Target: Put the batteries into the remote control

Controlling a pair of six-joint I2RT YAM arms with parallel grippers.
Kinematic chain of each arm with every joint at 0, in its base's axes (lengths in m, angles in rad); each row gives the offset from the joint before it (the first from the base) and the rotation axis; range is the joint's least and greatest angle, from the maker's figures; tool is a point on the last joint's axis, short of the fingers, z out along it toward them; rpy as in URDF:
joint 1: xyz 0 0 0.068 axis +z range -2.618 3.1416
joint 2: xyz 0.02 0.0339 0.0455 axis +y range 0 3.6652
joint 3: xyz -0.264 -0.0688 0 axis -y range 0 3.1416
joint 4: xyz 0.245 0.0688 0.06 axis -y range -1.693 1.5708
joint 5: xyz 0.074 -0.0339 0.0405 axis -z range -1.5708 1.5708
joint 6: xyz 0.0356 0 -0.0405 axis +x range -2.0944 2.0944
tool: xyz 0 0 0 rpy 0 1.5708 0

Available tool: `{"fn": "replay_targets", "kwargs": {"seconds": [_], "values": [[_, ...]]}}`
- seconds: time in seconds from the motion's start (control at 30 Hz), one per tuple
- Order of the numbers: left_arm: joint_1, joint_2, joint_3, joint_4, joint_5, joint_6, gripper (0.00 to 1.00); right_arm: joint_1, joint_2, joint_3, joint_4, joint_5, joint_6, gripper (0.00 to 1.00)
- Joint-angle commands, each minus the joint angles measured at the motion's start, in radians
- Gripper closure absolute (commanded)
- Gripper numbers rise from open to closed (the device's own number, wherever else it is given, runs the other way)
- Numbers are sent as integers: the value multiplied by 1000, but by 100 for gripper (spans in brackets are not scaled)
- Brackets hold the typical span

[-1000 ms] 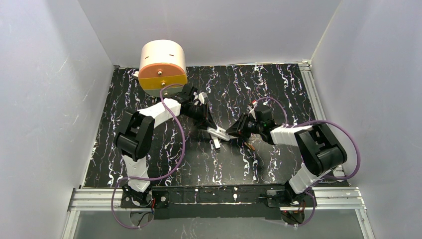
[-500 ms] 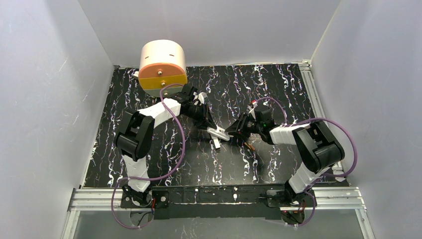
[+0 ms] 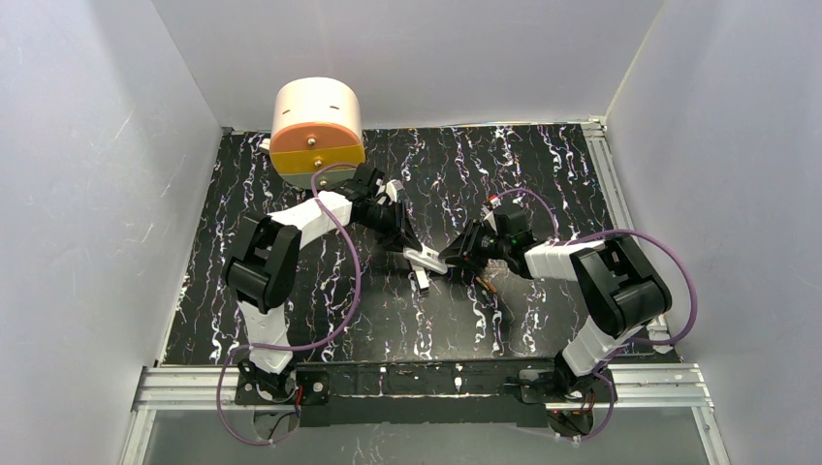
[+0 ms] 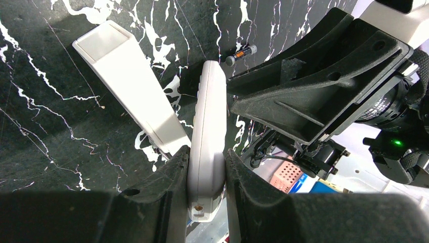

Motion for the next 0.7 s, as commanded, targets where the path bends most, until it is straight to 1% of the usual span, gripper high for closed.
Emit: {"fn": "replay_targets", "kwargs": {"seconds": [0.0, 0.13, 0.2, 0.27, 0.4, 0.67], "values": [[-6, 47, -34, -83, -146, 29, 100, 16, 8, 26, -51, 22, -35, 58], [-6, 46, -37, -80, -134, 27, 100, 18, 39, 25, 4, -19, -9, 58], [-6, 47, -41, -78, -126, 30, 100, 18, 55, 16, 61, -56, 29, 58], [-6, 48, -43, -76, -123, 33, 100, 18, 68, -4, 159, -99, 95, 58], [-10, 51, -51, -74, -119, 35, 100, 18, 71, -69, 517, -162, 293, 58], [-28, 44, -69, -75, -177, 28, 100, 18, 151, -110, 1082, -190, 591, 59]]}}
